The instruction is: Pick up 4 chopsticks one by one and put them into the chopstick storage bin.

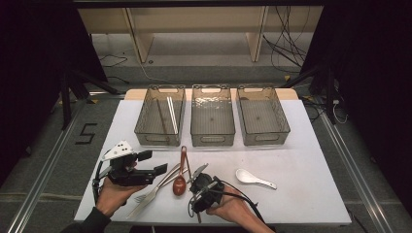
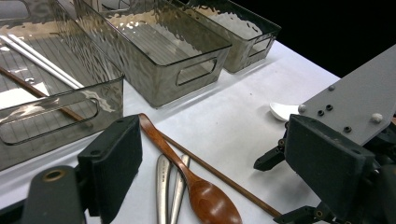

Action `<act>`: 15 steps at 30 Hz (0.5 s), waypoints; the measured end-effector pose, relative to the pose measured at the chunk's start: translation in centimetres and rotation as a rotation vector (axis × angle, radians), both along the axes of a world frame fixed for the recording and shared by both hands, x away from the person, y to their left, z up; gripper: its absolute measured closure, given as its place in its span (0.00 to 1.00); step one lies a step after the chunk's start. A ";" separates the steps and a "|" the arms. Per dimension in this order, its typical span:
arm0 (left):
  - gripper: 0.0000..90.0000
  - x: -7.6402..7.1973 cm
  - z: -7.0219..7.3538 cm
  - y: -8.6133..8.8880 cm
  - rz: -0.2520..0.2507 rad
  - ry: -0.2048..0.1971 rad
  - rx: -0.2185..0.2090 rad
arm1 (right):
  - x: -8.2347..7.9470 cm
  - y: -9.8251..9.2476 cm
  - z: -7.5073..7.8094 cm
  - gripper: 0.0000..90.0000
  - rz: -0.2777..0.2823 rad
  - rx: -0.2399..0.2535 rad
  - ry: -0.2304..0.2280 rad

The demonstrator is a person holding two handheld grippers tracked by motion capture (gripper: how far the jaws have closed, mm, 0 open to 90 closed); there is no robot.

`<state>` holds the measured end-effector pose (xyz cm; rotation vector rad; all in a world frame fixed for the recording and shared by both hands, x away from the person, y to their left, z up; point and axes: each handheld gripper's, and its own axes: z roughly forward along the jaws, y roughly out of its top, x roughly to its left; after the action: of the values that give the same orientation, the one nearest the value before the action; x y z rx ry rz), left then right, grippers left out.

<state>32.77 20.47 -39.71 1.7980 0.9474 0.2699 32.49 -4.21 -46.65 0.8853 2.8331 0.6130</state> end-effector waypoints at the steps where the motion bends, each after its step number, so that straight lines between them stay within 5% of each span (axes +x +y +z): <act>1: 0.21 0.0 0.0 0.0 0.001 0.002 0.001 | 0.0 0.0 0.0 0.36 -0.004 0.003 0.003; 11: 0.21 0.0 -0.2 -0.1 -0.005 0.008 0.013 | -0.3 0.4 -0.4 0.38 0.018 -0.034 0.013; 15: 0.21 0.0 -0.2 -0.1 -0.005 0.008 0.012 | -0.2 0.3 -0.2 0.46 0.016 -0.049 0.007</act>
<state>32.80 20.37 -39.92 1.8137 0.9489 0.2660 32.24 -3.91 -46.86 0.8593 2.8514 0.5415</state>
